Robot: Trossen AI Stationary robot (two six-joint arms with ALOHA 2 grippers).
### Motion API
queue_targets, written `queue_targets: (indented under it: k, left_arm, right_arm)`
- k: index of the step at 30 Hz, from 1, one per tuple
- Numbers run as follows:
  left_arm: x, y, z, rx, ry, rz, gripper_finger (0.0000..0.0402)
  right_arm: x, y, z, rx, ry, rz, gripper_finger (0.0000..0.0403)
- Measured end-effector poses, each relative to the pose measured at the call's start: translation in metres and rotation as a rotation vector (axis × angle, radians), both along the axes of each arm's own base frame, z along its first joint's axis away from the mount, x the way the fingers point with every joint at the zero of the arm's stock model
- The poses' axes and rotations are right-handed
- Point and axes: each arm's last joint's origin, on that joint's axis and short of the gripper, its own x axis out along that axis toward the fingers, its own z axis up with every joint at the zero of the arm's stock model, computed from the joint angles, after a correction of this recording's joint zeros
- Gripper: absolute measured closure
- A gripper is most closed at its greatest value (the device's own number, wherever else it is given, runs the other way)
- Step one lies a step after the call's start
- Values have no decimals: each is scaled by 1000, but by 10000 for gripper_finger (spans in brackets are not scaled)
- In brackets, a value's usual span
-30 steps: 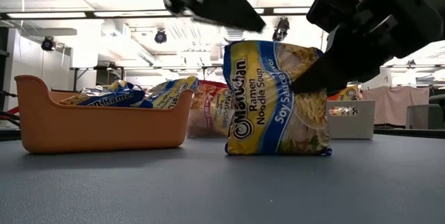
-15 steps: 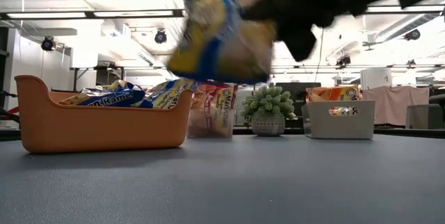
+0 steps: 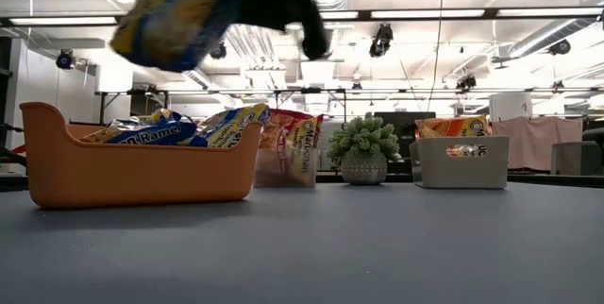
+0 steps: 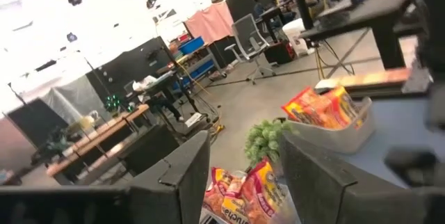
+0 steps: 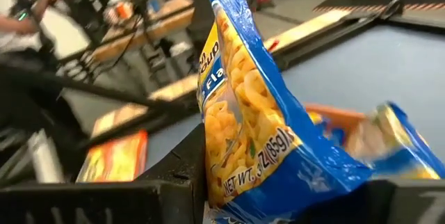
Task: Sort Maruchan noodles
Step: Put the blue noodle pack into the orange bin
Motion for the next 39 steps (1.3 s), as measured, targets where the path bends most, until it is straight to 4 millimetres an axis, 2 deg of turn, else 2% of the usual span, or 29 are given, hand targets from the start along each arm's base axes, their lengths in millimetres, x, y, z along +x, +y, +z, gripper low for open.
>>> queue_targets:
  k: [7, 13, 20, 33, 36, 39]
  left_arm:
    - [-20, 18, 22, -67, -71, -2, 245]
    - [-29, 27, 31, -94, -101, -2, 245]
    - [-28, 25, 29, -88, -94, -3, 245]
    - [-19, 18, 21, -63, -66, -2, 245]
    - [-18, 16, 19, -66, -68, -4, 245]
    - [-16, 14, 17, -90, -74, -18, 245]
  right_arm:
    - [53, 4, -11, 15, -45, -91, 296]
    - [75, 8, -32, 80, -65, -186, 293]
    - [86, 8, -49, 140, -53, -172, 280]
    - [89, 3, -53, 69, 8, -114, 182]
    - [87, 1, -49, -1, 65, -106, 167]
    - [82, -3, -35, -70, 129, -101, 155]
